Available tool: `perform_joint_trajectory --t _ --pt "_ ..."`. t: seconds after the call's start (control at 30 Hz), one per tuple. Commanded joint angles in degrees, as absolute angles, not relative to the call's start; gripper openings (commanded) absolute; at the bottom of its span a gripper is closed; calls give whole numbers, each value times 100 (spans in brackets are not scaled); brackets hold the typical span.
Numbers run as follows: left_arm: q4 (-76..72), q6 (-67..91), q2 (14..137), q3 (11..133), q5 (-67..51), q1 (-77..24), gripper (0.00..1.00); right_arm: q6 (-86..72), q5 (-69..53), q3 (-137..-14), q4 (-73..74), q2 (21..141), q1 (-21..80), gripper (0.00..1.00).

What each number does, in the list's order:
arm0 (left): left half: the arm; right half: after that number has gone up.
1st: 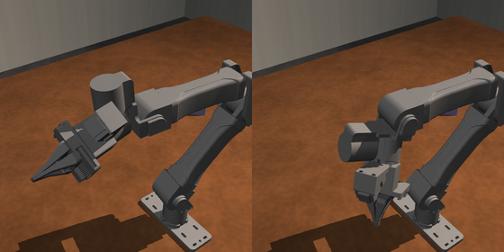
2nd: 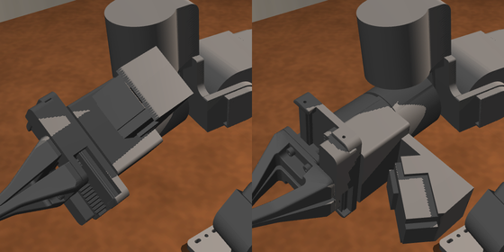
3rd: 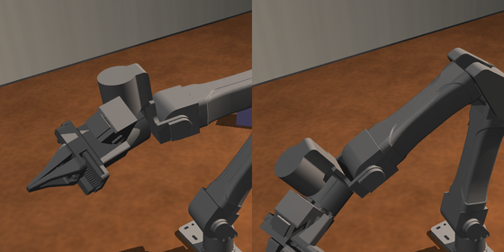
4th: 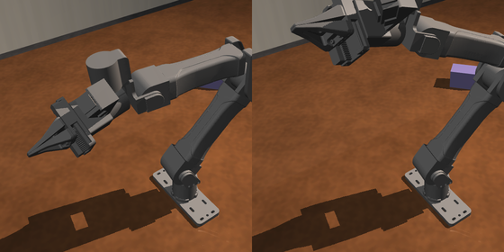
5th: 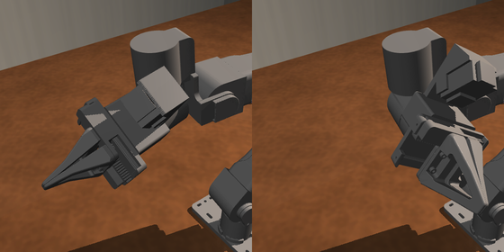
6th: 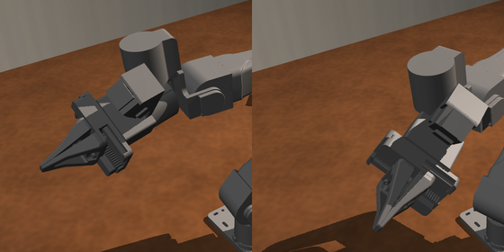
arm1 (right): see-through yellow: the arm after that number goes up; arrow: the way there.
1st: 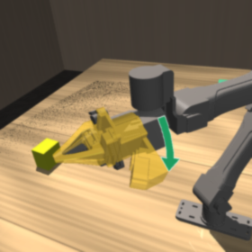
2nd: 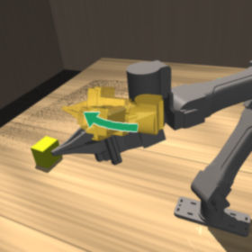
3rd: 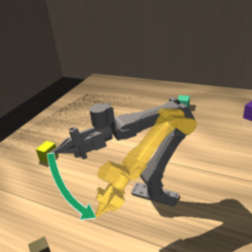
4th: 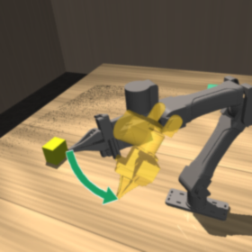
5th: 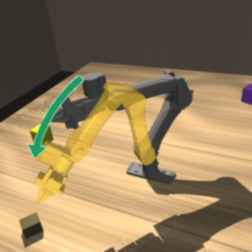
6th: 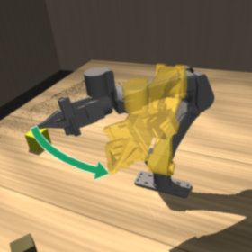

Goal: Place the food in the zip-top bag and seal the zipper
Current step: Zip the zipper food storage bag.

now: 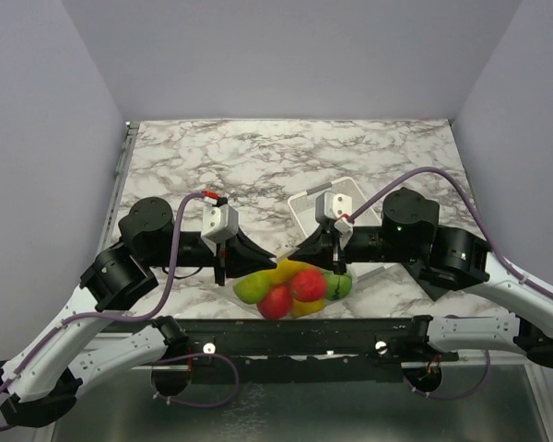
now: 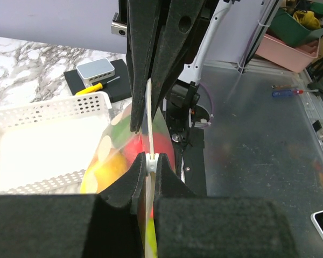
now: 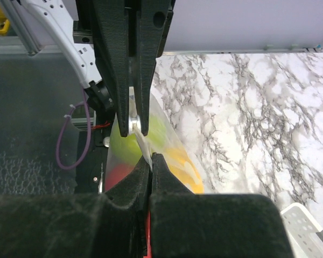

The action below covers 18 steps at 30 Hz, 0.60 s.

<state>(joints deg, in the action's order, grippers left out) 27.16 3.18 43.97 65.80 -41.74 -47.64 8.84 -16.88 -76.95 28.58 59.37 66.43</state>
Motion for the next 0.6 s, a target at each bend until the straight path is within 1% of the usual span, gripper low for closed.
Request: perform_joint_trajectory --t 0.0,0.4,0.57 --pt "3189 314 4245 6413 -4019 -4761 0 1017 -1045 -7905 2348 5728 6669 1" --pt "3606 314 4023 6217 -3551 -4755 0 1181 154 -7834 2085 5665 6664 1" --pt "3686 349 3901 6133 -3393 -4763 0 1226 474 -7709 1841 5579 6671 1"
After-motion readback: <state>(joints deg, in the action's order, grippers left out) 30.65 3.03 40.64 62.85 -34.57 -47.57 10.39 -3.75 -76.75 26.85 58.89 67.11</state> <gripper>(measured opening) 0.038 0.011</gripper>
